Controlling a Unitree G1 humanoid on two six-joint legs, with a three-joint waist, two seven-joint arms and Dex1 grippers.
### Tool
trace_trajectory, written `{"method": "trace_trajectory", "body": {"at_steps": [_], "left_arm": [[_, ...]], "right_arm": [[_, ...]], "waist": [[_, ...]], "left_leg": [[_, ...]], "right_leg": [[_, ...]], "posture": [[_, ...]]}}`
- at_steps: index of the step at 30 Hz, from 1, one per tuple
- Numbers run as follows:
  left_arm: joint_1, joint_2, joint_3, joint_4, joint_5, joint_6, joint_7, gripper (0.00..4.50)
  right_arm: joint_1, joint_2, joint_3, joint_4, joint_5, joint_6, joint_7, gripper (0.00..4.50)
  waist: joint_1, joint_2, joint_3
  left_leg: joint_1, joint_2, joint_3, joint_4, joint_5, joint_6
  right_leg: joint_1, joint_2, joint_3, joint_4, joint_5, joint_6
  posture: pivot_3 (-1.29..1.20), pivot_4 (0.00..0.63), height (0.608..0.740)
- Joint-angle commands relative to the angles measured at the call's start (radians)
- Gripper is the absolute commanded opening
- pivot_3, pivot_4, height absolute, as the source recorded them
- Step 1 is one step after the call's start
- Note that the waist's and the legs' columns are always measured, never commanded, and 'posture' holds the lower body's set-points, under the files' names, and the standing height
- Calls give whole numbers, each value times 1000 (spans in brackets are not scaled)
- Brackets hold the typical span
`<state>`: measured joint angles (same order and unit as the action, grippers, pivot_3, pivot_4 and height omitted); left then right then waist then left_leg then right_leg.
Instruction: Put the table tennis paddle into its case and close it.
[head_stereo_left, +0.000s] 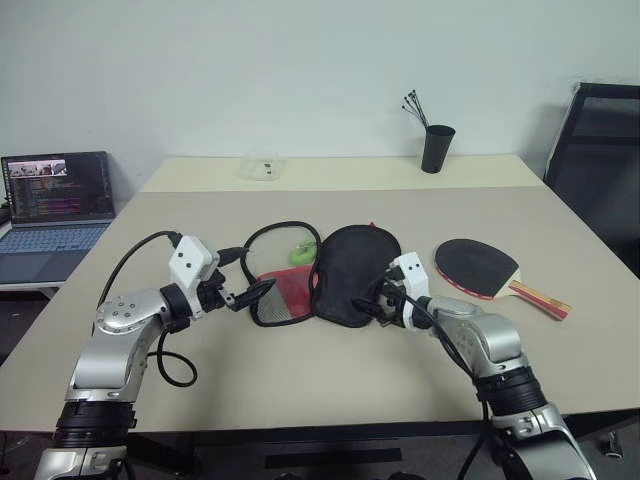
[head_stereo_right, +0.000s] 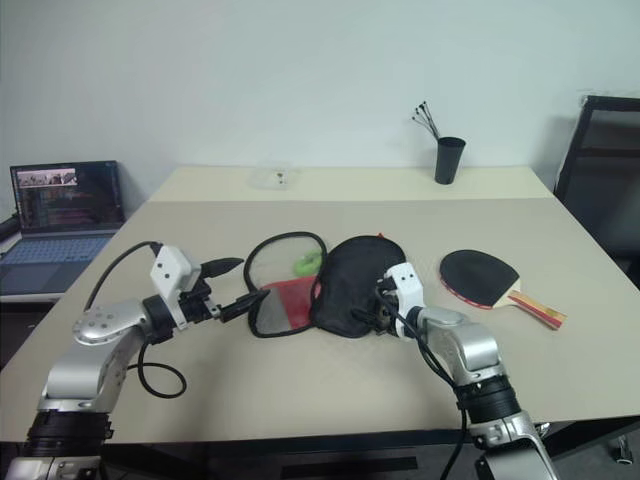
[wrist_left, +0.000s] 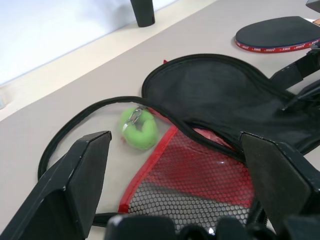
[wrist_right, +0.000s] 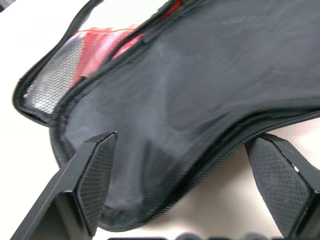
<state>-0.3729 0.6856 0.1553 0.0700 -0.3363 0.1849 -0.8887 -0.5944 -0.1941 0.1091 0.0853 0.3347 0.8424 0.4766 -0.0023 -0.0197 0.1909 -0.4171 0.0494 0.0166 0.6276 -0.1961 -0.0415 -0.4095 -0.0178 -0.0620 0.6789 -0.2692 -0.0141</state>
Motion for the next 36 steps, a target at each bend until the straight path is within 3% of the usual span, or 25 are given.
{"method": "trace_trajectory", "body": {"at_steps": [1, 2, 5, 10, 16, 25, 36], "left_arm": [[-20, 9, 13, -7, 2, -29, -4, 4500], [-21, 7, 12, -6, 3, -31, -4, 4500], [-23, 4, 10, -3, 5, -38, -4, 4500], [-15, 5, 5, -5, 8, -48, -10, 4500], [-8, -3, -21, -21, 10, -51, -33, 4500], [-40, -18, -60, -1, 12, -59, -54, 4500], [-51, -26, -76, 4, 23, -65, -65, 4500]], "right_arm": [[-46, 50, 14, 2, 5, -12, -4, 4323], [-60, 64, 17, 14, 0, -20, -5, 4323], [-97, 100, 8, 54, -10, -41, -23, 3762], [-95, 102, -30, 60, 6, -21, -43, 2079], [-18, 45, -107, -76, 108, 161, -24, 22], [87, -105, -106, -202, 169, 296, 24, 22], [-14, -163, -61, -74, 130, 243, 71, 22]], "waist": [[0, 0, 0], [0, 0, 0], [0, 0, 0], [1, 0, 0], [2, 0, 0], [1, 0, 0], [0, -1, 0]], "left_leg": [[0, 0, 0, 0, 0, 0], [0, 0, 0, 0, 0, 0], [0, 0, 0, 0, 0, 0], [-1, 0, 0, 0, 0, 0], [-1, -1, 1, 0, 0, 0], [-1, 0, 0, 0, 0, 0], [-1, 0, 1, 0, 0, 0]], "right_leg": [[0, 0, 0, 0, 0, 0], [0, 0, 0, 1, 0, 0], [0, 0, 0, 1, 0, 0], [0, 0, 0, 0, 0, 0], [0, -1, 1, 0, 0, 0], [-1, -1, 0, 0, 0, 0], [-1, 0, 0, 0, 0, 0]], "posture": [[0, 150, 740], [0, 150, 740], [0, 150, 740], [0, 150, 740], [0, 150, 740], [0, 150, 740], [0, 150, 740]]}}
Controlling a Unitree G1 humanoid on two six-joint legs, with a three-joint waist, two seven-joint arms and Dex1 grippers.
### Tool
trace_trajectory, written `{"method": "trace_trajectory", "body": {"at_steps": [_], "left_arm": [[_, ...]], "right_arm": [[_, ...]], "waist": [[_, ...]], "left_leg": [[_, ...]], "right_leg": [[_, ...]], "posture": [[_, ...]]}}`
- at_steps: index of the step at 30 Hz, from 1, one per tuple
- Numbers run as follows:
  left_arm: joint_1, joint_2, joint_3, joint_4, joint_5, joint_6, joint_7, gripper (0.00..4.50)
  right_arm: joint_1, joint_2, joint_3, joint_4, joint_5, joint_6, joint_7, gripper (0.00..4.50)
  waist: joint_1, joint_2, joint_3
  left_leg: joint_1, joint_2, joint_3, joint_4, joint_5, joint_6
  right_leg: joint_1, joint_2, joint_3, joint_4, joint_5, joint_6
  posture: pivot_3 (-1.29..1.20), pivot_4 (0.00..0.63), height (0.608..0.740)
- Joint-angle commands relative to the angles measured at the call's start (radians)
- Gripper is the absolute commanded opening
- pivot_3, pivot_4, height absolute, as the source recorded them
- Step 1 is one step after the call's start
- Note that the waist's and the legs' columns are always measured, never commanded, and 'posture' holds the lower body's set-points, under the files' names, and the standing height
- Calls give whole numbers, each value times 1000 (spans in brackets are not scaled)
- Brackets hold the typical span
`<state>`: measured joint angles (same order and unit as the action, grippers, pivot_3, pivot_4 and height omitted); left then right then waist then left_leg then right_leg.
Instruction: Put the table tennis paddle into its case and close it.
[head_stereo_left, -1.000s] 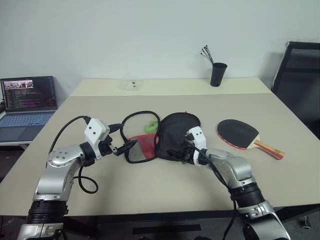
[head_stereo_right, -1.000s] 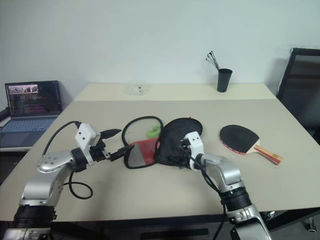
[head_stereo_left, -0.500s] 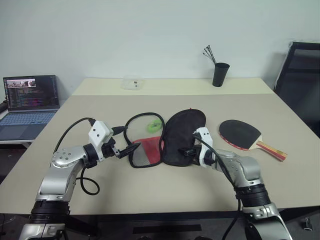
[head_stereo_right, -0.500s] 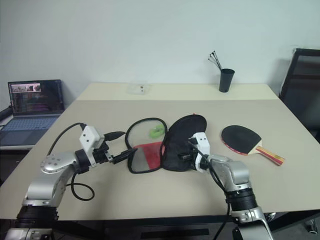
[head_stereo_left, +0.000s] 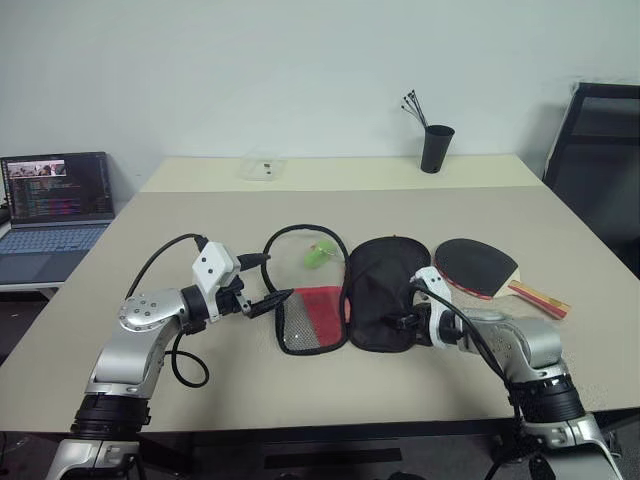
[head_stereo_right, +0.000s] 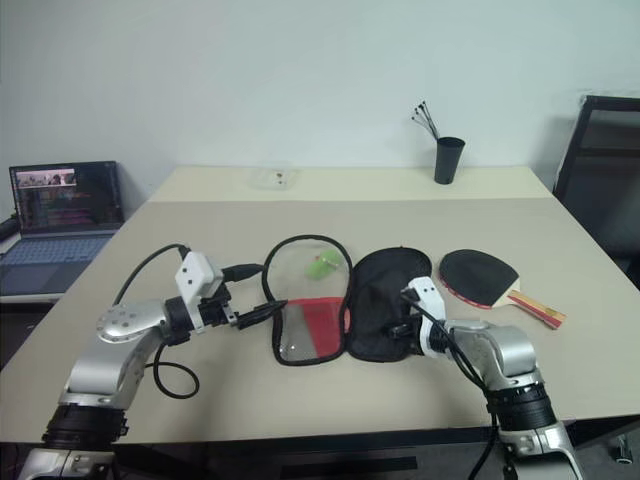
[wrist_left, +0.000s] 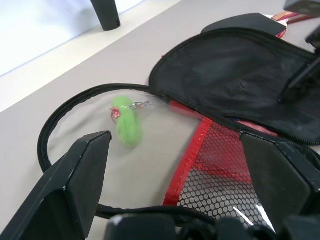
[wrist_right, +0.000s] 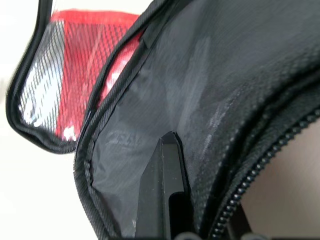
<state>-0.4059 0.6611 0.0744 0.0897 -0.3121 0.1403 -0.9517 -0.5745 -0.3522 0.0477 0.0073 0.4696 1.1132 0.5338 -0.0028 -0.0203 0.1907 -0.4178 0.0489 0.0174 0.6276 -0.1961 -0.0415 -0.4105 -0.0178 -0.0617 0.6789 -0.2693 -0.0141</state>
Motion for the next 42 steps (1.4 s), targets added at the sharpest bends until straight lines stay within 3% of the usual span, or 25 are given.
{"method": "trace_trajectory", "body": {"at_steps": [1, 2, 5, 12, 19, 26, 27, 32, 42], "left_arm": [[-16, -3, 4, -18, 0, -21, -2, 4500], [-13, -3, 4, -21, 2, -21, -1, 4500], [-9, -4, 3, -26, 4, -20, -1, 4500], [-8, -5, 3, -28, 8, -22, 0, 4500], [-21, -12, -5, -20, 16, -27, -5, 4500], [-34, -15, -11, -23, 12, -23, -10, 4500], [-37, -17, -14, -23, 11, -22, -11, 4500], [-69, -45, -41, -19, 15, -21, -15, 4500], [-126, -96, -86, -17, 16, -10, -34, 4500]], "right_arm": [[-44, -2, -4, 18, -8, -30, 10, 22], [-52, -4, -5, 32, -17, -38, 6, 22], [-64, -12, -9, 55, -27, -46, 7, 600], [-30, -52, -32, 1, 0, -5, 14, 2958], [10, -148, -73, -101, 32, 19, 58, 2958], [55, -330, -184, -178, 128, -23, 225, 2958], [61, -351, -187, -167, 122, -44, 241, 3138], [42, -462, -142, 72, -33, -263, 295, 4489], [-176, -496, -23, 638, -284, -645, 387, 4489]], "waist": [[0, 0, 0], [0, 0, 0], [1, 0, 0], [1, 0, 0], [1, 0, 0], [3, -1, 1], [3, -1, 1], [3, -2, 1], [-3, -4, 3]], "left_leg": [[0, 0, 0, 0, 0, 0], [0, 0, 0, 0, 0, 0], [0, 0, 0, 0, 0, 0], [-1, 0, 0, 0, 0, 0], [-1, -1, 0, 0, 0, 0], [-1, -1, 0, 0, 0, 0], [-1, -1, 0, 0, 0, 0], [-1, -2, 0, 0, 0, 0], [1, -1, 6, 0, 0, 0]], "right_leg": [[0, 0, 0, 0, 0, 0], [0, 0, 0, 0, 0, 0], [0, 0, 0, 0, 0, 0], [0, 0, 0, 0, 0, 0], [0, 0, 0, -1, 0, 0], [0, 0, 0, -2, 0, 0], [0, 0, 0, -2, 0, 0], [0, 0, 0, -1, 0, 0], [-1, 3, 6, -1, 0, 0]], "posture": [[0, 150, 740], [0, 150, 740], [0, 150, 740], [0, 150, 740], [0, 150, 740], [0, 150, 740], [0, 150, 740], [0, 150, 740], [0, 150, 740]]}}
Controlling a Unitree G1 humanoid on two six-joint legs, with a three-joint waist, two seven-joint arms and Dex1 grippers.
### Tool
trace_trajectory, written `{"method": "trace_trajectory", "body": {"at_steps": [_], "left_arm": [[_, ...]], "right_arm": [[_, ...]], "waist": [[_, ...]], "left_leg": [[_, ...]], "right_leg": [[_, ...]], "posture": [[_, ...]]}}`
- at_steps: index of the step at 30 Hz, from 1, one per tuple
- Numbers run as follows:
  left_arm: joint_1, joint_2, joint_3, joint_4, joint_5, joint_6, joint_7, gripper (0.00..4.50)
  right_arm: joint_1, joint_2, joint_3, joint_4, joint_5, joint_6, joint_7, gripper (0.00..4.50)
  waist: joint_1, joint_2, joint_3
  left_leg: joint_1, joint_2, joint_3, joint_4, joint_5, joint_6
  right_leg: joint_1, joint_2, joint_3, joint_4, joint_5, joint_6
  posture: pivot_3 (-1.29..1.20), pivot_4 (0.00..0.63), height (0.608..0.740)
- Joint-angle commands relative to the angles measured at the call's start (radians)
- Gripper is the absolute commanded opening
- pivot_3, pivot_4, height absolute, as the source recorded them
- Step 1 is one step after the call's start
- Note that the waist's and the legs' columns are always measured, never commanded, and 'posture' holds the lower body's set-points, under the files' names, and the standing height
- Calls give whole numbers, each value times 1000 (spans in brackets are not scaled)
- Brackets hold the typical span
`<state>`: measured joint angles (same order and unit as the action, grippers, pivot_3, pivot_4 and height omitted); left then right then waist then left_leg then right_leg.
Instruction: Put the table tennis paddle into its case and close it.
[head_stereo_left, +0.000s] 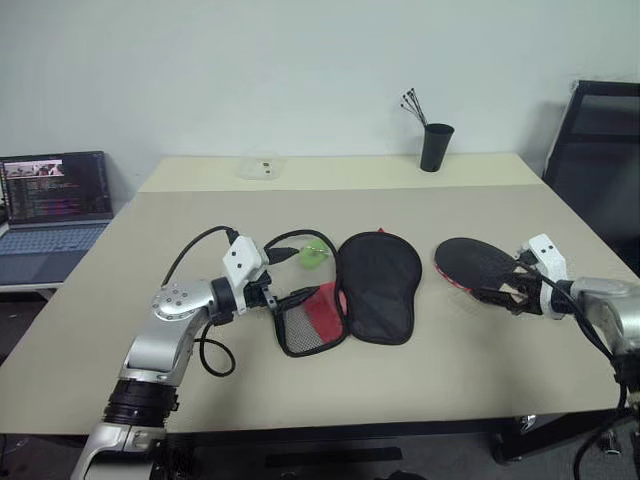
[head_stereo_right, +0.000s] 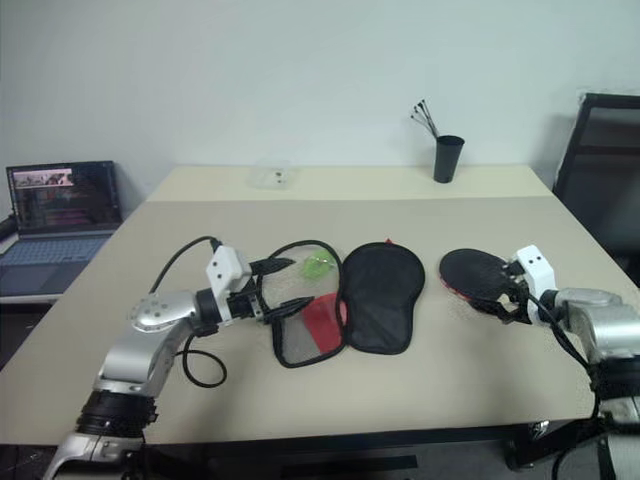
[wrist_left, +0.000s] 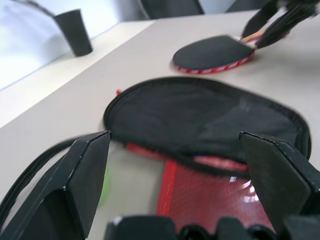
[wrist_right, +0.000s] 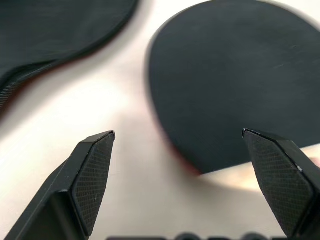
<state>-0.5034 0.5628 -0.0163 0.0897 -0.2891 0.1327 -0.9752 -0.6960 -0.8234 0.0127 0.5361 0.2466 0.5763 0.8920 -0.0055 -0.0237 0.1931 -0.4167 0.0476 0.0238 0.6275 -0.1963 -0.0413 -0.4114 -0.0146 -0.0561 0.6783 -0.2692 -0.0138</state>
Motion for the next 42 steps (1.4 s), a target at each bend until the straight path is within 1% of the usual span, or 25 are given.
{"method": "trace_trajectory", "body": {"at_steps": [1, 7, 9, 12, 17, 24, 25, 26, 28, 30, 34, 37, 40, 42], "left_arm": [[-31, 2, 4, -14, -6, -6, -11, 4500], [-25, 6, 12, -5, -5, -22, -18, 4500], [-18, 9, 16, -8, -6, -24, -18, 4500], [-12, 11, 18, -17, -6, -21, -16, 4500], [-24, 5, 9, -34, -4, 0, -7, 4500], [-47, 10, 7, -71, -8, 44, 1, 4500], [-46, 12, 8, -77, -9, 50, 2, 4500], [-46, 14, 9, -82, -9, 54, 3, 4500], [-43, 17, 11, -90, -9, 61, 5, 4500], [-39, 19, 15, -90, -8, 60, 6, 4500], [-26, 18, 18, -83, -5, 47, 7, 4500], [-13, 18, 23, -52, -1, 15, -1, 4500], [-6, 18, 26, -20, 3, -17, -9, 4500], [0, 17, 26, 5, 6, -43, -14, 4500]], "right_arm": [[-78, -28, 22, 163, -84, -144, 37, 4489], [-167, -65, 44, 416, -172, -266, 120, 4489], [-186, -86, 42, 474, -192, -293, 146, 4489], [-207, -102, 44, 547, -225, -321, 149, 4489], [-214, -90, 41, 609, -258, -347, 147, 4489], [-198, -39, 35, 589, -261, -314, 174, 4489], [-196, -35, 33, 579, -256, -296, 185, 4123], [-192, -33, 32, 565, -252, -279, 197, 3947], [-181, -31, 29, 527, -243, -241, 221, 3327], [-164, -29, 20, 465, -225, -173, 244, 2609], [-106, -28, -13, 297, -176, -3, 241, 1233], [-40, -20, -55, 103, -120, 176, 198, 1167], [14, 10, -114, -76, -70, 335, 109, 1167], [50, 54, -162, -188, -50, 429, 16, 1167]], "waist": [[0, -1, 0], [2, -1, 1], [2, -1, 1], [2, -1, 1], [-1, -1, 1], [-3, -1, 1], [-5, -1, 1], [-7, -1, 1], [-12, -1, 1], [-17, -1, 1], [-20, -1, 1], [-21, -1, 1], [-21, -1, 1], [-22, -1, 1]], "left_leg": [[0, 0, 0, 0, 0, 0], [0, 0, 3, 0, 0, 0], [0, 0, 4, 0, 0, 0], [1, 0, 5, 0, 0, 0], [3, 0, 6, 0, 0, 0], [4, 0, 8, 0, 0, 0], [4, 0, 8, 0, 0, 0], [5, 0, 8, 0, 0, 0], [6, 0, 9, 0, 0, 0], [7, 1, 9, 0, 0, 0], [7, 1, 9, 0, 0, 0], [7, 1, 9, 0, 0, 0], [7, 1, 9, 0, 0, 0], [7, 1, 9, 0, 0, 0]], "right_leg": [[0, 0, 0, 0, 0, 0], [-1, 0, 4, 0, 0, 0], [-1, 0, 5, 0, 0, 0], [-1, 0, 6, 0, 0, 0], [-1, 0, 8, 2, 0, 0], [0, 0, 9, 2, 1, 1], [0, 0, 10, 2, 1, 1], [0, 0, 10, 2, 1, 1], [1, 0, 11, 2, 1, 2], [1, 1, 11, 2, 1, 2], [1, 1, 12, 2, 1, 2], [1, 1, 12, 2, 1, 2], [1, 0, 12, 2, 1, 2], [1, 0, 12, 3, 1, 2]], "posture": [[0, 150, 740], [0, 150, 740], [0, 150, 740], [0, 150, 740], [0, 150, 740], [0, 150, 740], [0, 150, 740], [0, 150, 740], [0, 150, 740], [0, 150, 740], [0, 150, 740], [0, 150, 740], [0, 150, 740], [0, 150, 740]]}}
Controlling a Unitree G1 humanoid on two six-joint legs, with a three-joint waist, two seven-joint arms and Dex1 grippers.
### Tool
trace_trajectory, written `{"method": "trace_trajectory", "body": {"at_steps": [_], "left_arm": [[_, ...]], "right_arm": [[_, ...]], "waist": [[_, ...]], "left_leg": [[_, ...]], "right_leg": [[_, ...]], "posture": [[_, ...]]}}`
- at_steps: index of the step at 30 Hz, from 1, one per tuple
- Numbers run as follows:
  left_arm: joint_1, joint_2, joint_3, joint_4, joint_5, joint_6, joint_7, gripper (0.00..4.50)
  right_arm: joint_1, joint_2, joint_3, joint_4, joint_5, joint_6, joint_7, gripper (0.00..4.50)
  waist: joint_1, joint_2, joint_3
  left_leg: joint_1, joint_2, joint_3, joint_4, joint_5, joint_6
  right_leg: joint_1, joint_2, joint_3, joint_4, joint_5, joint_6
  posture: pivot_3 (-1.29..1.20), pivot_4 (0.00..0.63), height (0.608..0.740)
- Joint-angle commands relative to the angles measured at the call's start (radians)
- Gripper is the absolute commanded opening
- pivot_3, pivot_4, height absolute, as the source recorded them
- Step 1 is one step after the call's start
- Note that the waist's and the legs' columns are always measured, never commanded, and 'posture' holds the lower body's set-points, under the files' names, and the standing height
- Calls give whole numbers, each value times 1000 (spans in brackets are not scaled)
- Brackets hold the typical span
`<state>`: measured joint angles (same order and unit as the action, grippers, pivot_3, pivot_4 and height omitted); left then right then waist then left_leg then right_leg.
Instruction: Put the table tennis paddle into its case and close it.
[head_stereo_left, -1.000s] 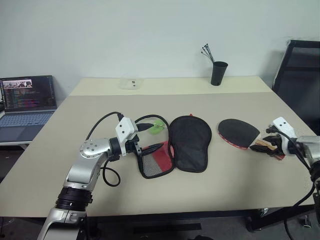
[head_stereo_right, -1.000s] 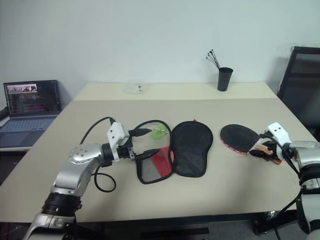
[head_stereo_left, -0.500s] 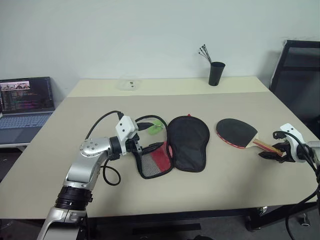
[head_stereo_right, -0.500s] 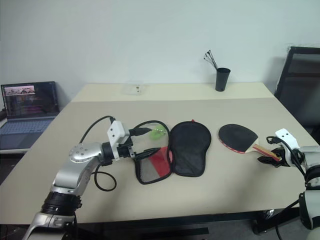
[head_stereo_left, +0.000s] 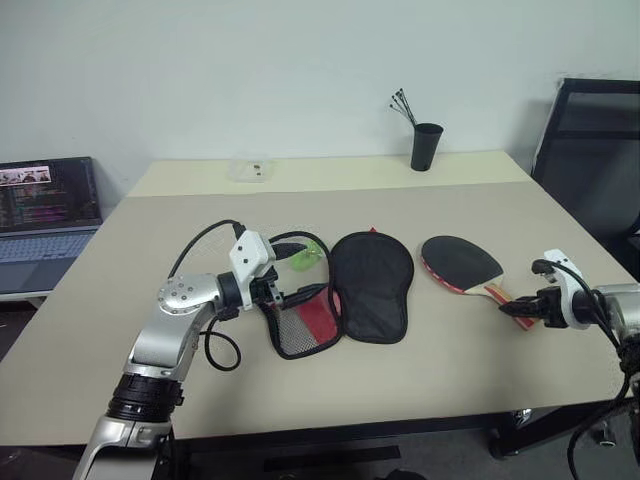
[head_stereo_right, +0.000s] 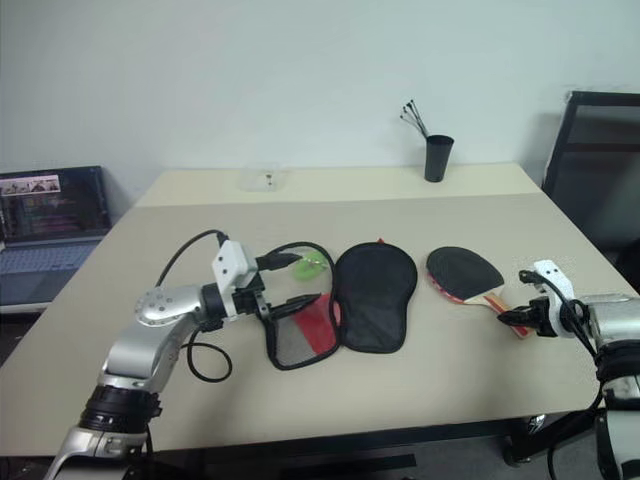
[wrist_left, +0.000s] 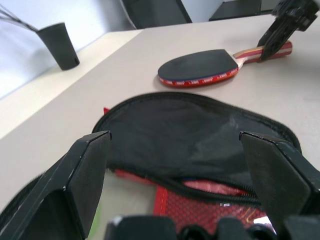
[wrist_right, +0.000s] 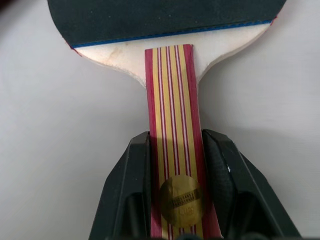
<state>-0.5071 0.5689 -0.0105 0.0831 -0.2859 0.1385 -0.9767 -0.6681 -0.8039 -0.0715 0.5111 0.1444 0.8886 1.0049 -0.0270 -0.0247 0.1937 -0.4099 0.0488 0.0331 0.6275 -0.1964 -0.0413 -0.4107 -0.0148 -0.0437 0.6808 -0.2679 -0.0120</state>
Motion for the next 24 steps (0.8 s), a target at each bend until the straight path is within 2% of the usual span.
{"method": "trace_trajectory", "body": {"at_steps": [1, 4, 11, 18, 24], "left_arm": [[6, 9, 19, 24, 5, -61, -14, 4500], [10, 4, 17, 60, 11, -98, -21, 4500], [10, -1, 12, 108, 21, -147, -29, 4500], [11, -6, 7, 98, 24, -144, -22, 4500], [18, -2, 6, 68, 22, -125, -10, 4500]], "right_arm": [[41, 59, -97, -211, 52, 145, -147, 1167], [71, 141, -164, -307, 50, 205, -300, 1167], [86, 226, -183, -417, 43, 236, -471, 3413], [57, 272, -151, -387, 45, 172, -544, 3413], [51, 273, -107, -331, 41, 115, -543, 3413]], "waist": [[0, 0, 0], [0, 0, 0], [1, 0, 0], [0, 0, 0], [0, 0, 0]], "left_leg": [[0, 0, 0, 0, 0, 0], [0, 0, 0, 0, 0, 0], [-1, -2, 0, 0, 0, 0], [-1, -1, 0, 0, 0, 0], [-2, -1, 0, 0, 0, 0]], "right_leg": [[0, 0, 0, 0, 0, 0], [0, 0, 0, 0, 0, 0], [0, -1, 0, 0, 2, 3], [0, 0, 0, -1, 2, 3], [0, 0, 0, -1, 2, 3]], "posture": [[0, 150, 740], [0, 150, 740], [0, 150, 740], [0, 150, 740], [0, 150, 740]]}}
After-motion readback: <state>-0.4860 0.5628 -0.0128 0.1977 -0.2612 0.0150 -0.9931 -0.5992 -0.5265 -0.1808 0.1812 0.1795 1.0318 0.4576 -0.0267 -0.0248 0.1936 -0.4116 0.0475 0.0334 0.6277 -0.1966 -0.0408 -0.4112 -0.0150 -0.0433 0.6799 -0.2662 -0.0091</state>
